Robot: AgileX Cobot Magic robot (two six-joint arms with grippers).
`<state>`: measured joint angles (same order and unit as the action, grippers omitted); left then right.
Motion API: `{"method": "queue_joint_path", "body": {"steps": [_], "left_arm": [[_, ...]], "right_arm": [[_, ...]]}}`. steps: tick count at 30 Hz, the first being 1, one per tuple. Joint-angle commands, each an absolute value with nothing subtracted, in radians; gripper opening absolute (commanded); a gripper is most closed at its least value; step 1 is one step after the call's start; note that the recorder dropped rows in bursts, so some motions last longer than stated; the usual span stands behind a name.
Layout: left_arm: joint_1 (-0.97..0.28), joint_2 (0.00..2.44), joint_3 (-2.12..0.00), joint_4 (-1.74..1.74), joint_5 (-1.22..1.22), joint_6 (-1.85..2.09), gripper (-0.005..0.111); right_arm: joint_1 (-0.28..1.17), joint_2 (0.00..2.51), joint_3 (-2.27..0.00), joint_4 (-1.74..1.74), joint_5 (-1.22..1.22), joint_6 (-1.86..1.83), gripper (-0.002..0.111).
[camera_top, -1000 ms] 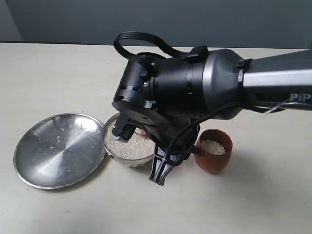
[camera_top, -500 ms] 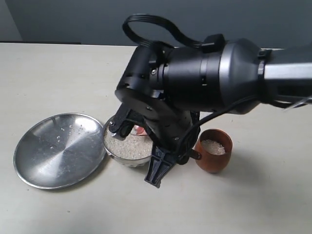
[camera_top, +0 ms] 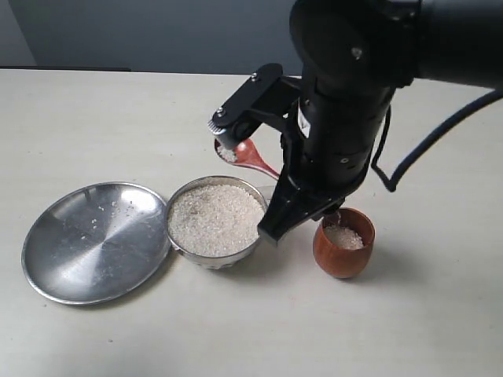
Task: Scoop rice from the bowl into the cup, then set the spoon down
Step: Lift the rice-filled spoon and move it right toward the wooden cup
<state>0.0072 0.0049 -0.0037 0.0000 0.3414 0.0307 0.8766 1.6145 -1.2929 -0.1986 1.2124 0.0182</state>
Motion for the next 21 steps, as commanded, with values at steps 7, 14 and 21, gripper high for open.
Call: {"method": "queue_joint_path", "body": {"steps": [7,14,21], "left_arm": [[0.008,0.0,0.0,-0.006,0.335,0.027,0.0],[0.008,0.0,0.0,-0.006,0.335,0.027,0.0],[0.008,0.0,0.0,-0.006,0.335,0.027,0.0]], "right_arm": [[0.825,1.508,-1.291,-0.168,1.221,-0.052,-0.001],[0.825,1.508,-1.291,-0.118,1.221,-0.066,-0.001],[0.816,1.508,-1.291,-0.185,1.221,-0.071,-0.001]]}}
